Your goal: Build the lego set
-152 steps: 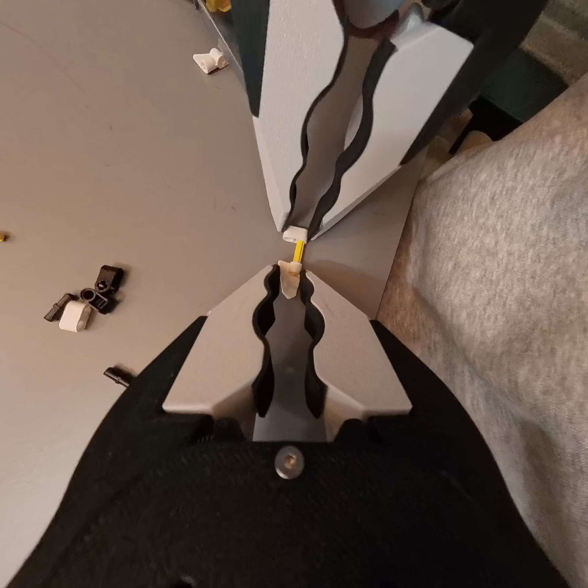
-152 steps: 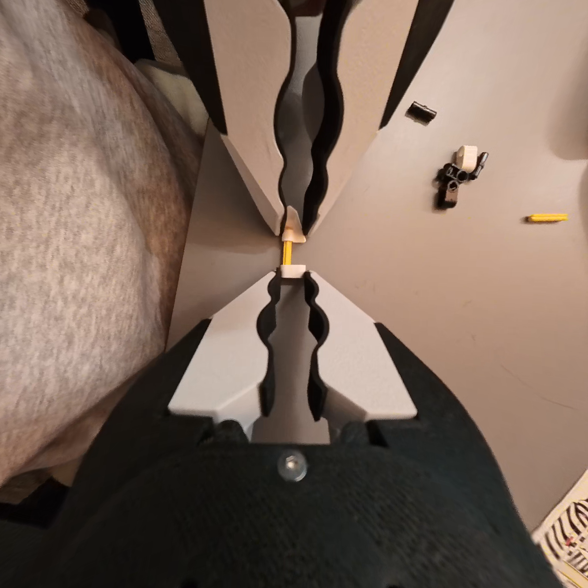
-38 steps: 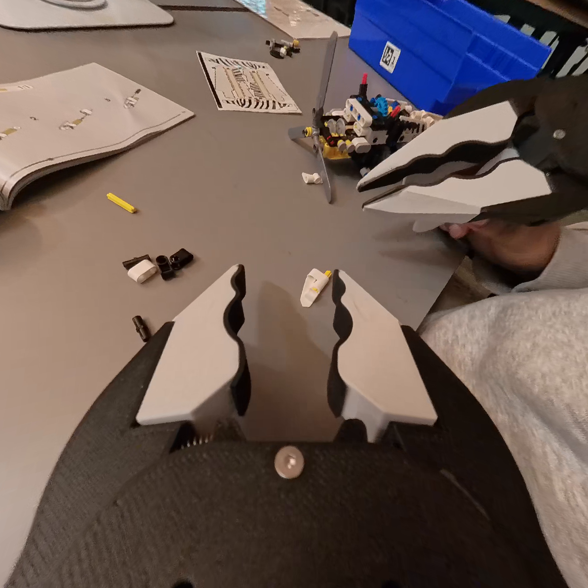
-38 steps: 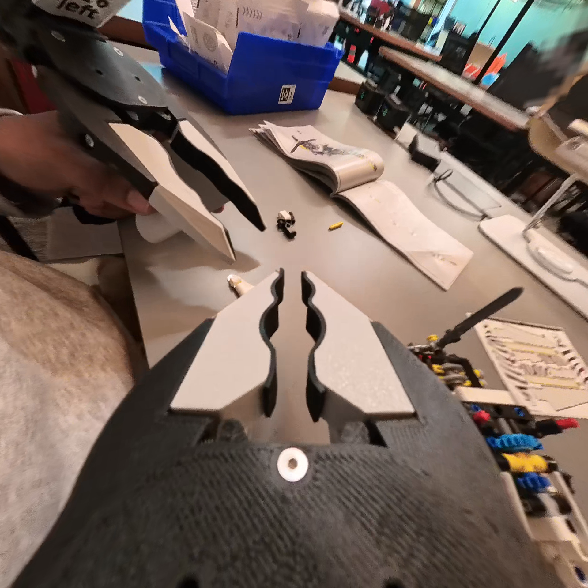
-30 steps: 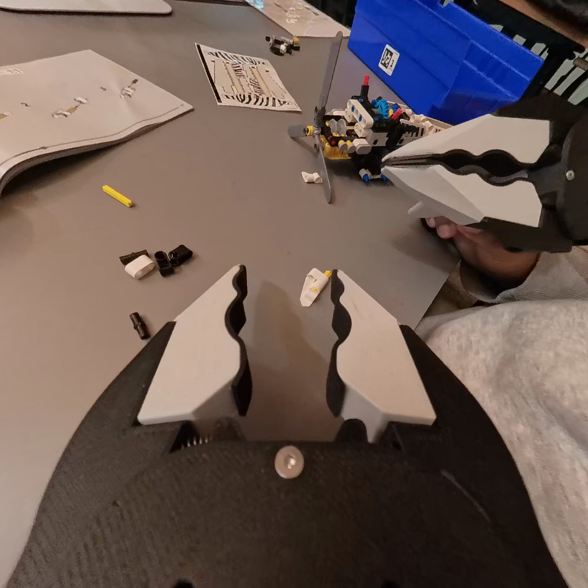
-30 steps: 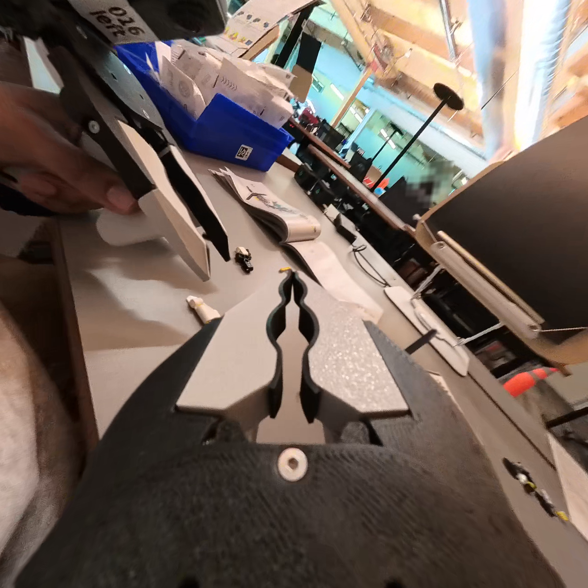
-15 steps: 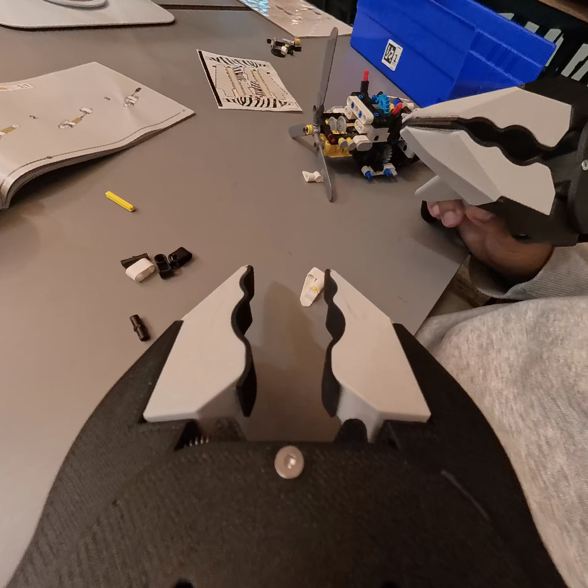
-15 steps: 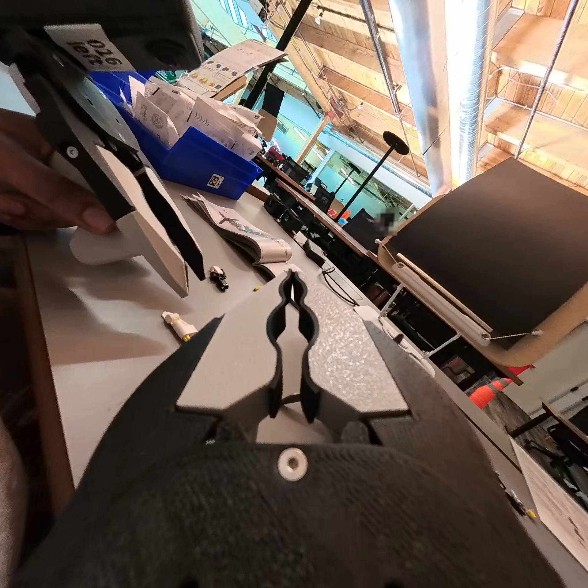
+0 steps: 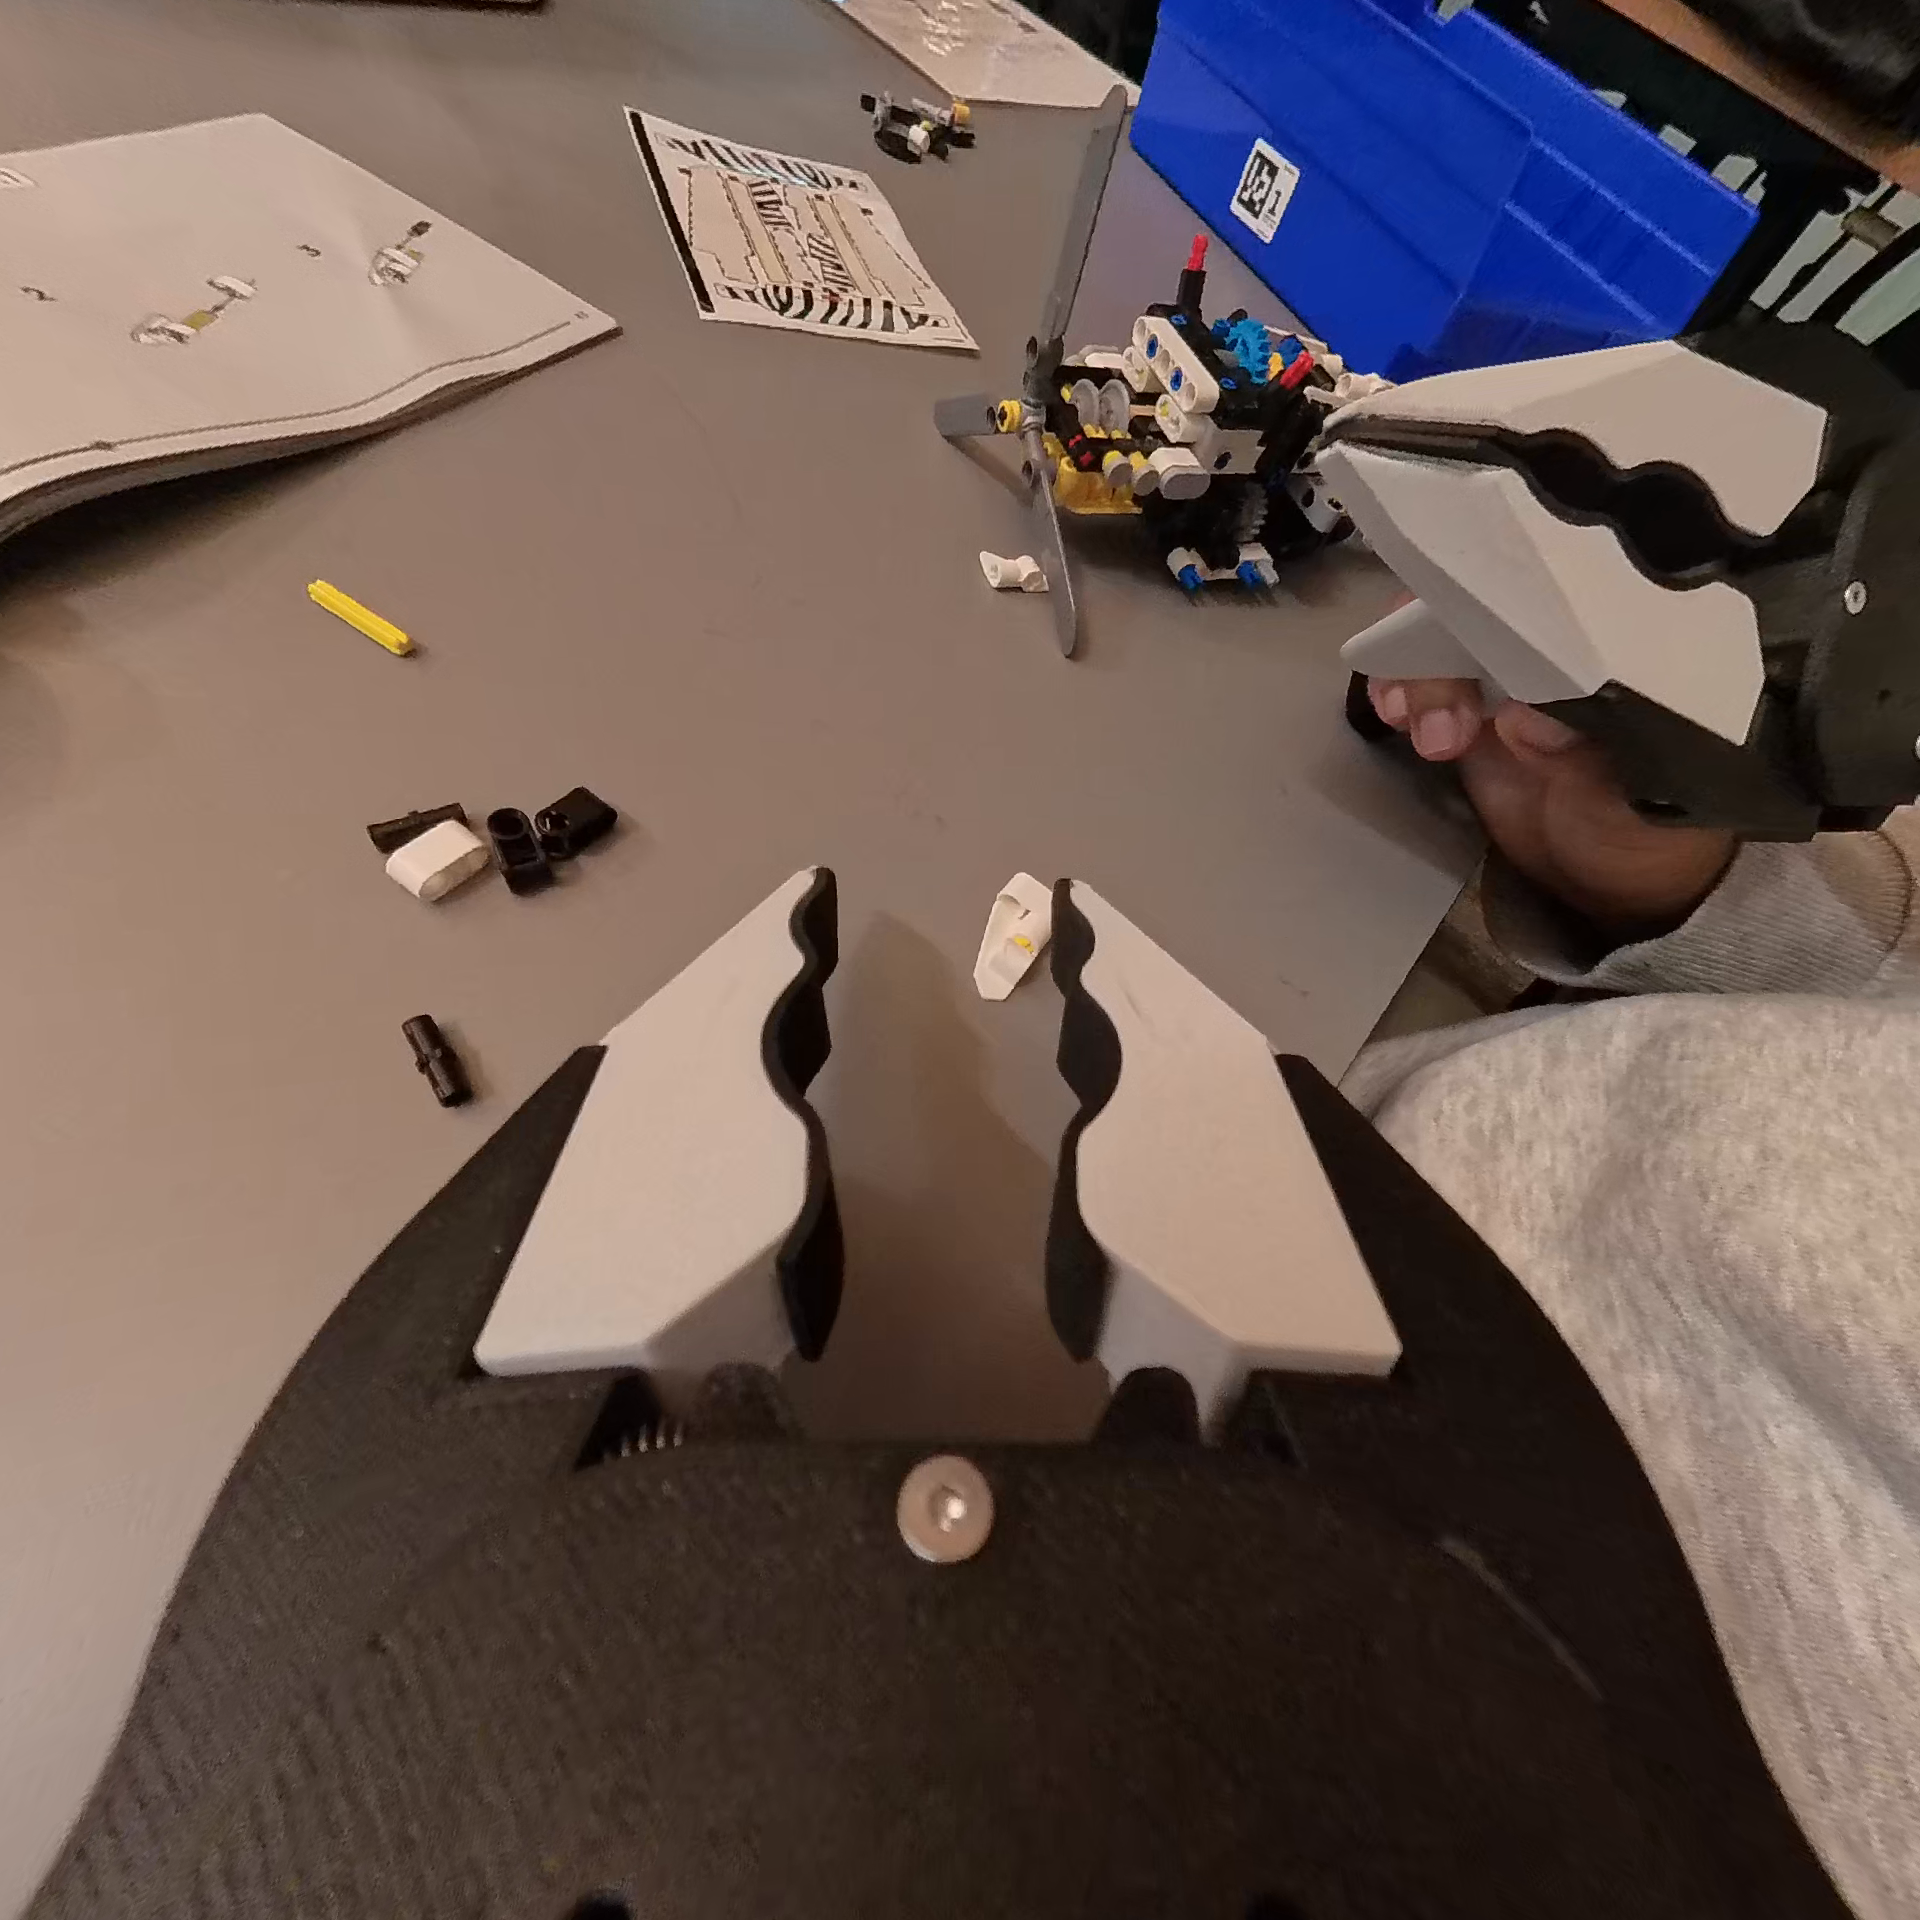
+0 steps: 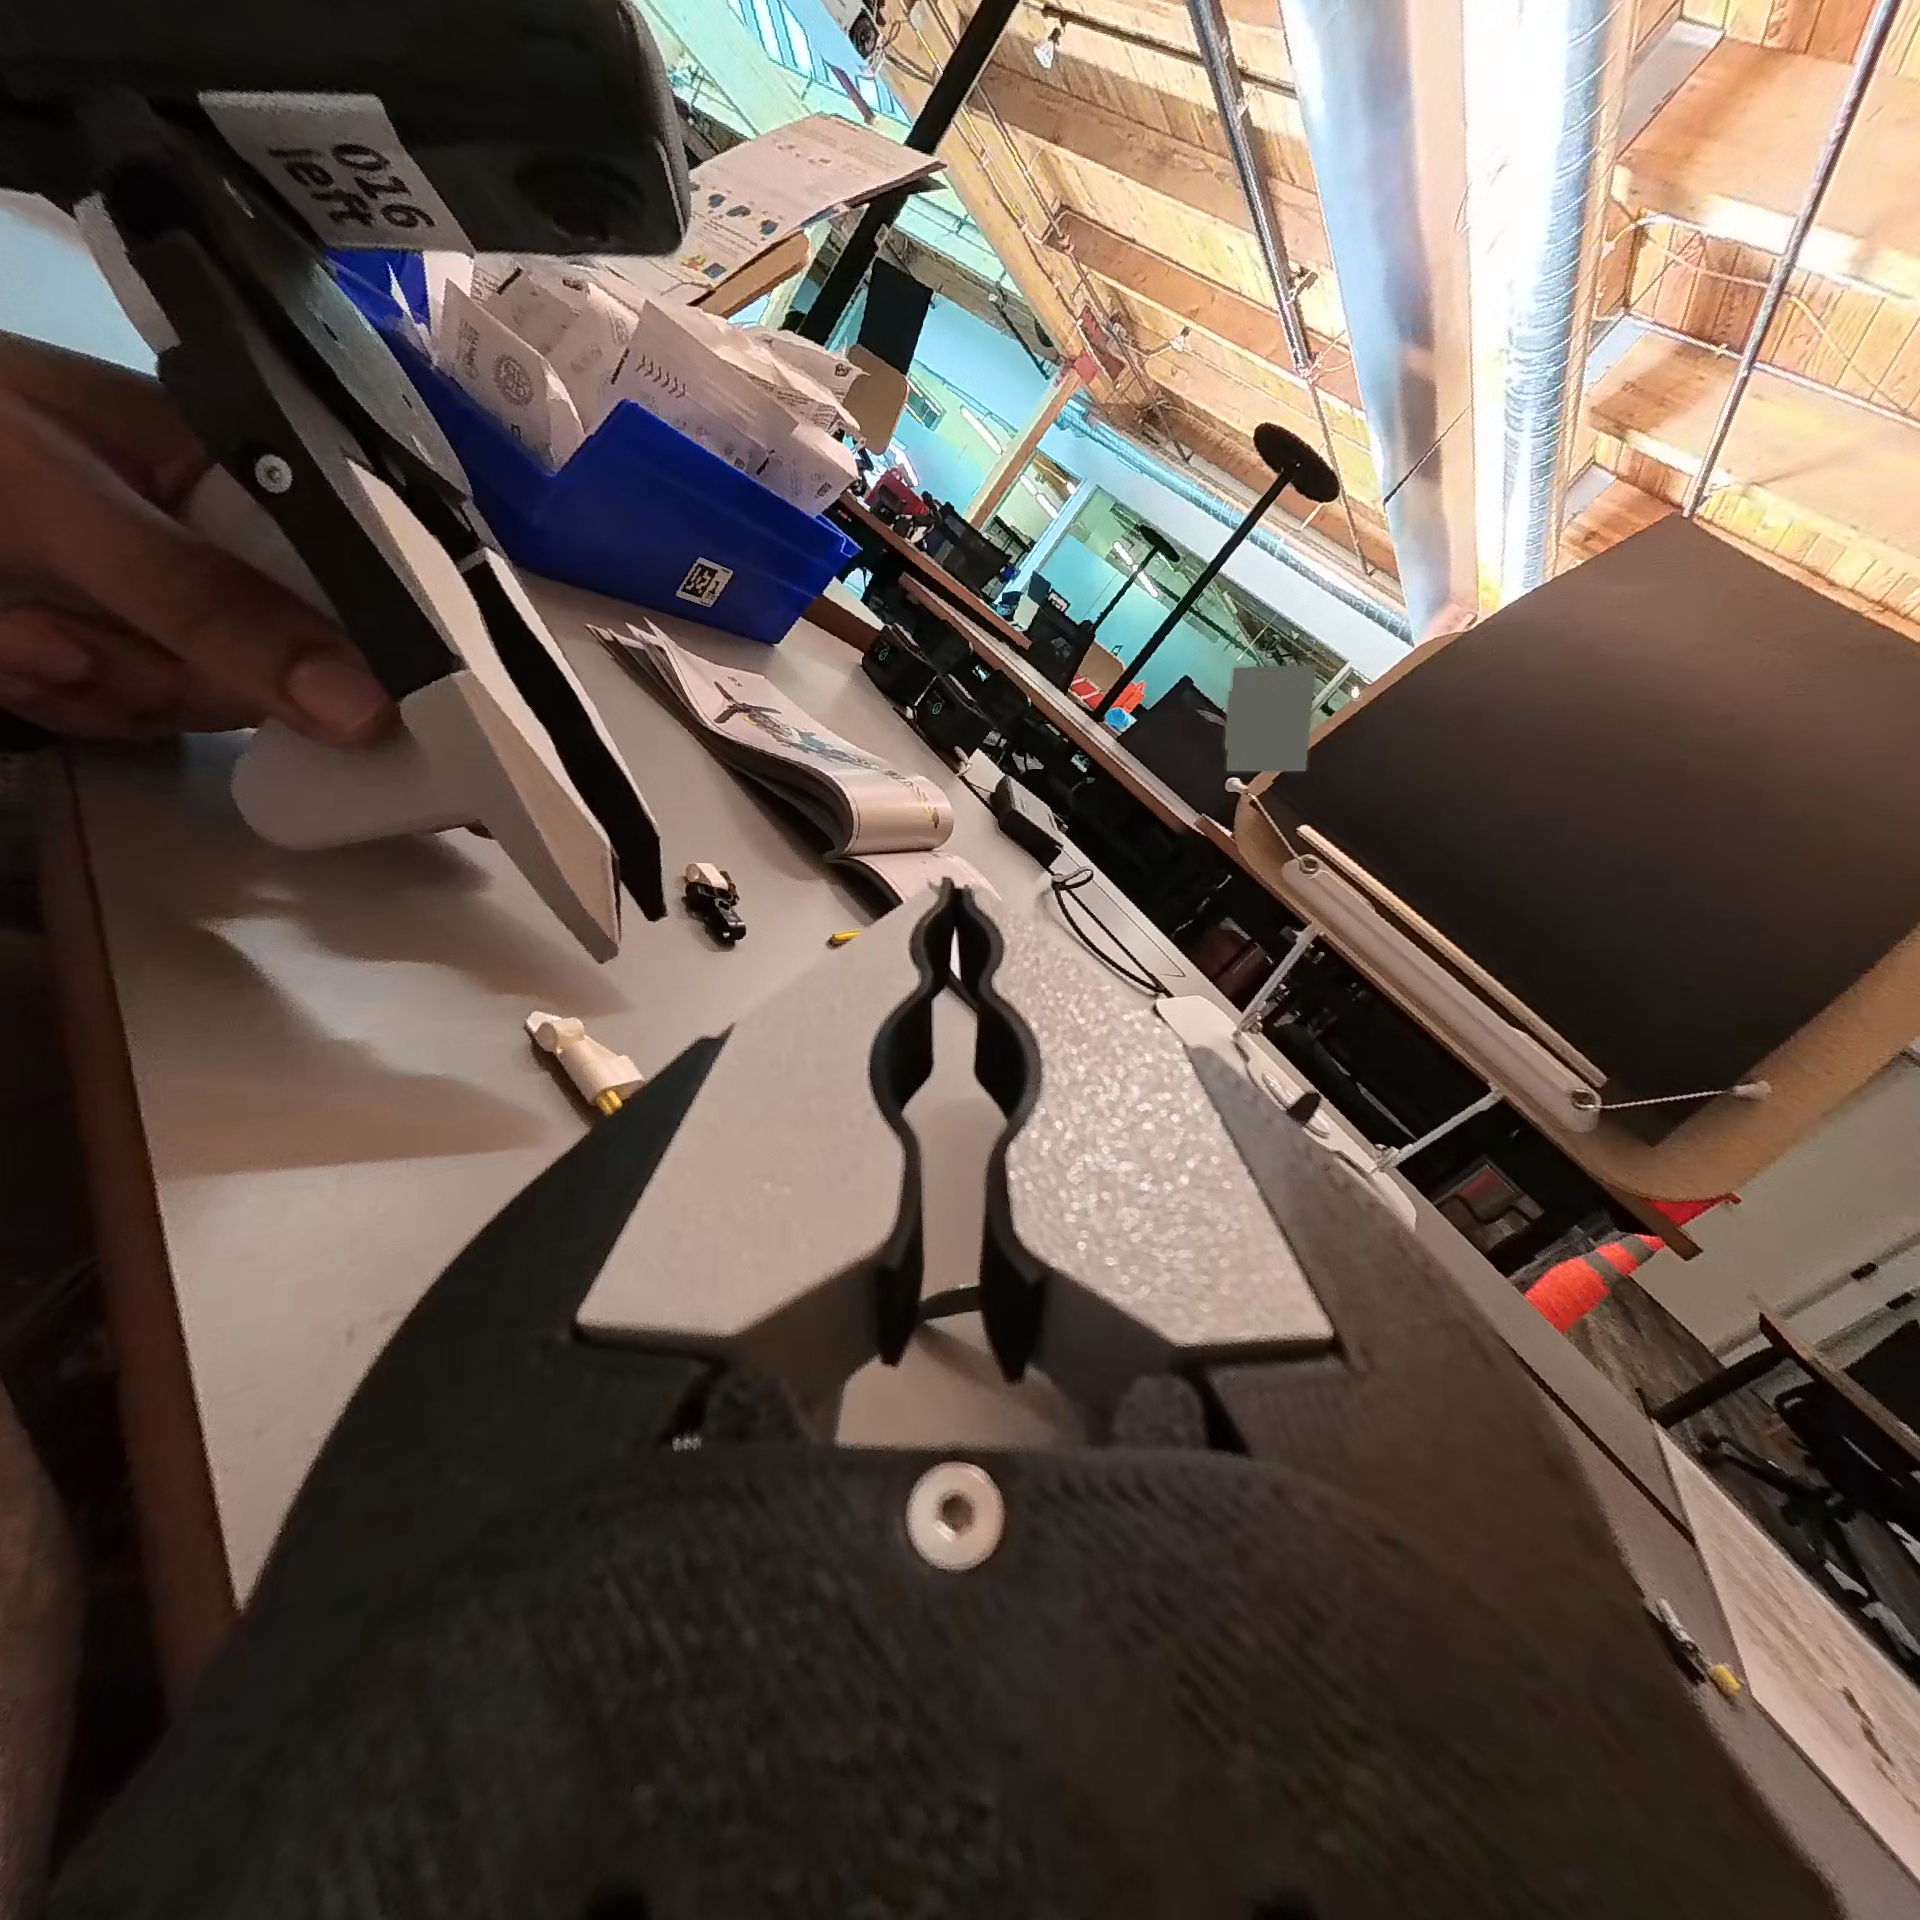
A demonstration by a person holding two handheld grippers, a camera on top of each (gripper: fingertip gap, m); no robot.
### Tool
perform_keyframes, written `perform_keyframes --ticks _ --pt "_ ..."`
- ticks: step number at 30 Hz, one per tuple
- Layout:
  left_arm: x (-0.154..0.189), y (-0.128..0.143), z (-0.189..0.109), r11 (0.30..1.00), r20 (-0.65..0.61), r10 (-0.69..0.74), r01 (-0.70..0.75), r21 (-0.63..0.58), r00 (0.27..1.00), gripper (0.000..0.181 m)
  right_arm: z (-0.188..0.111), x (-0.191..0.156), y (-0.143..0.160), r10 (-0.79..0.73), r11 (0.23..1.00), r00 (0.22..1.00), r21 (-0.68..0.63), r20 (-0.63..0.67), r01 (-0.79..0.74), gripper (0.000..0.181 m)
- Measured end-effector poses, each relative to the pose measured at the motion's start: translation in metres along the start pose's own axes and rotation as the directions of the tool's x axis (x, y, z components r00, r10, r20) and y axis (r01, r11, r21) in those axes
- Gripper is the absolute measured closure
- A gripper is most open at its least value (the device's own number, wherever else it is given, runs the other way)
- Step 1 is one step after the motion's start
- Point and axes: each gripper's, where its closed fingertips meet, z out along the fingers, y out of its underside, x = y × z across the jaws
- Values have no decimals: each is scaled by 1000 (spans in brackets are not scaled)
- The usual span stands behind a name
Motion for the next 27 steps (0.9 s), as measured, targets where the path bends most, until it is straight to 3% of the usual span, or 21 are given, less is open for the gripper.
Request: perform_keyframes --ticks 27 --pt "-1 2 1 1000 -3 -12 12 -18 1000 142 -2 5 -2 14 1000 1000 15 -16 -14 181"
